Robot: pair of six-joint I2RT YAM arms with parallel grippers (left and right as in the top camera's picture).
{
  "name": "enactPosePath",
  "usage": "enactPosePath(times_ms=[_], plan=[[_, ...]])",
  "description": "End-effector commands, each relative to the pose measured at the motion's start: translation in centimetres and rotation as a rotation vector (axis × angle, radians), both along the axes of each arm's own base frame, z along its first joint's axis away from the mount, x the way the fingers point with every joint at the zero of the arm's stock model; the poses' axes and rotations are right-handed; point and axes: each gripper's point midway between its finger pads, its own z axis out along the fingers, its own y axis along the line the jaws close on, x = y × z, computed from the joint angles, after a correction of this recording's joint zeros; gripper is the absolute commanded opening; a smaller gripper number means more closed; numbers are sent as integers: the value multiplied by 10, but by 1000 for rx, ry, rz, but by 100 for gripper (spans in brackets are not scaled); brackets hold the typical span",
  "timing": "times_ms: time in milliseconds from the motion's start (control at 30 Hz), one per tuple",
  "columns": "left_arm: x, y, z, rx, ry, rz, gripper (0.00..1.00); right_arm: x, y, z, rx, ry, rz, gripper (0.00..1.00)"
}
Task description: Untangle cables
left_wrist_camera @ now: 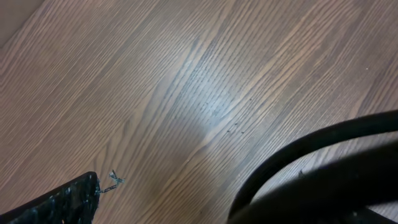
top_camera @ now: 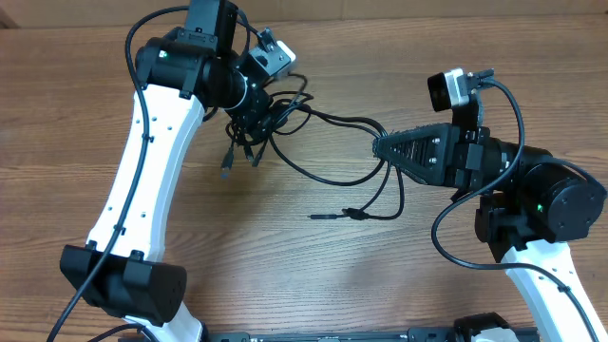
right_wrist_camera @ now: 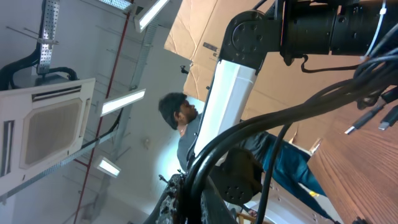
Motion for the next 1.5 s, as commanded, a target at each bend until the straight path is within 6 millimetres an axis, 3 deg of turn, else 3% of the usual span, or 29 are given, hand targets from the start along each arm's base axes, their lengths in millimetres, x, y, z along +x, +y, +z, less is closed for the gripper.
enactPosePath(times_ms=[0,200,700,1033,1267,1467], plan=[[18,42,-9,85,-1,147,100,-10,-8,26,62,-86,-49,4],[22,57,-9,84,5,220,100,0,-15,38,144,-25,-95,4],[27,62,-8,105,-15,238,99,25,-35,59,306,2,-241,4],[30,78,-9,149,-24,297,99,56,-88,82,515,34,-457,4],[31,83,-9,149,-24,309,99,68,-124,86,565,10,-588,4],[31,83,-9,147,-24,309,100,78,-141,80,546,25,-657,4]])
